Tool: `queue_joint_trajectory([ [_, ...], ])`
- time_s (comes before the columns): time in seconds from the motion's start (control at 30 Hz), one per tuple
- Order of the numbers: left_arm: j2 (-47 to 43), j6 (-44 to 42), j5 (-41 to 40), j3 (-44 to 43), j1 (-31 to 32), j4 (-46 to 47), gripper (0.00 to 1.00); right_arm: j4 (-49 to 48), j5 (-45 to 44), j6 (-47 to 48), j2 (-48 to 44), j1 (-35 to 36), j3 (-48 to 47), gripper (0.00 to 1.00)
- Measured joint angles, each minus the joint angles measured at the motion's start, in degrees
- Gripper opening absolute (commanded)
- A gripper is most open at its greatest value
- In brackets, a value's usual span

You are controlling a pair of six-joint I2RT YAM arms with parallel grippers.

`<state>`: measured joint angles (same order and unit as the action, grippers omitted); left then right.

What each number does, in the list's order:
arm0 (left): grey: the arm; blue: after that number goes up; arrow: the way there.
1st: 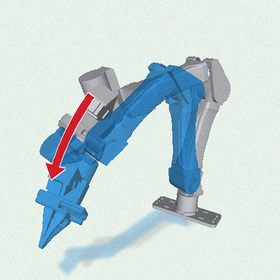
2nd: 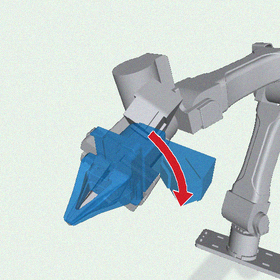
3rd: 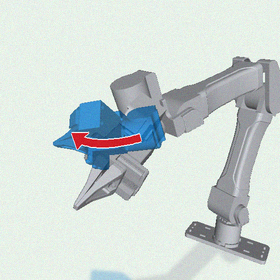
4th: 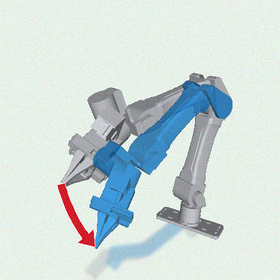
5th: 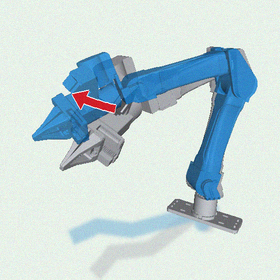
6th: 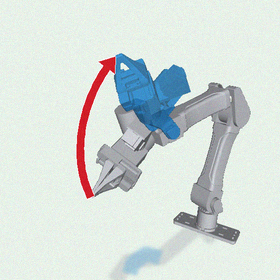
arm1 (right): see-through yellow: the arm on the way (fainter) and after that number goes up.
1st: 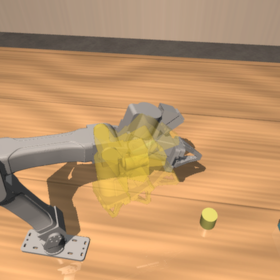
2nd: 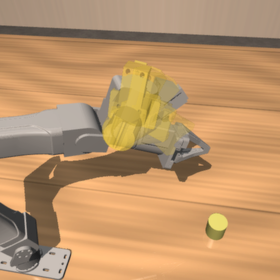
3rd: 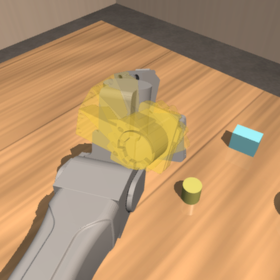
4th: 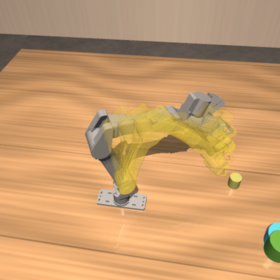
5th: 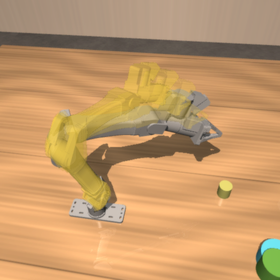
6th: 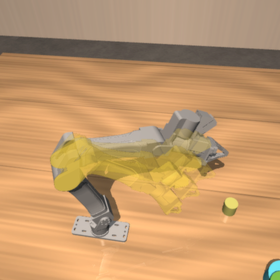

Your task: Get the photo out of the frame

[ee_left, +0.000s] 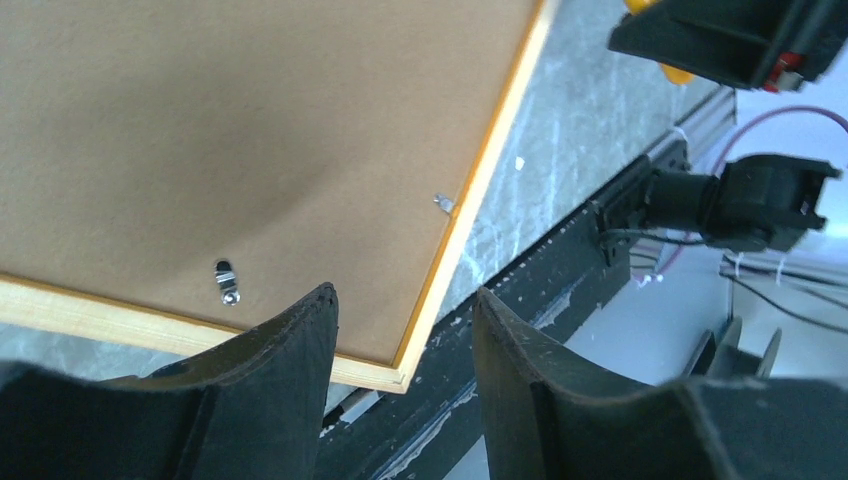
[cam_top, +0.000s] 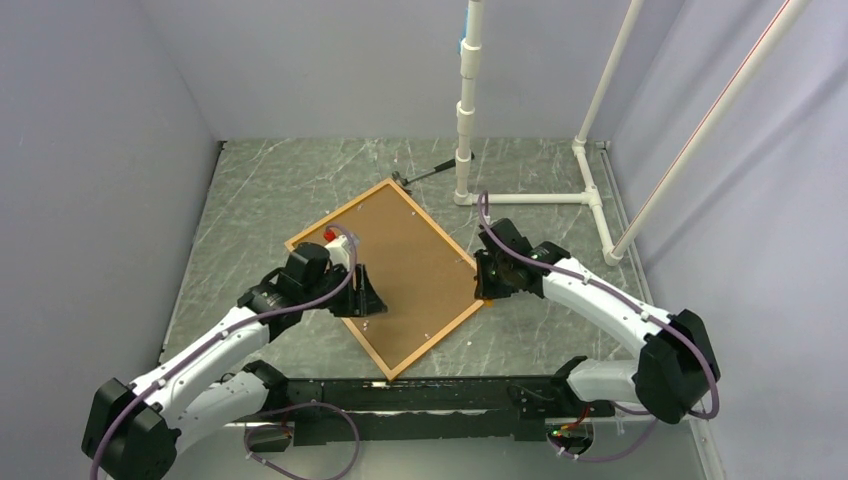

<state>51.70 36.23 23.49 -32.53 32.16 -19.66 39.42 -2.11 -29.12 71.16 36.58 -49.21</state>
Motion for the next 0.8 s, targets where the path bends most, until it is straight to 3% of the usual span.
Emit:
queue_joint_trajectory([
  [0.1, 0.81, 2.58, -4.66, 0.46, 0.70, -1.55, 0.62, -1.75, 3.15, 2.69, 1.90, -0.66, -0.17, 0.00],
  [0.3, 2.75, 6.71, -13.55, 0.37, -1.68, -6.60, 0.63, -4.39, 7.72, 7.32, 12.46, -1.14, -6.95, 0.00],
  [0.53, 6.49, 6.88, -12.22, 1.44, -15.93, -5.68, 0.61, -6.71, 8.94, 11.02, 30.56, -1.99, -24.41, 0.00],
  [0.8, 13.49, 7.39, -11.74, 3.80, -17.46, -2.29, 0.57, -6.99, 9.68, 12.04, 44.52, -3.50, -37.51, 0.00],
])
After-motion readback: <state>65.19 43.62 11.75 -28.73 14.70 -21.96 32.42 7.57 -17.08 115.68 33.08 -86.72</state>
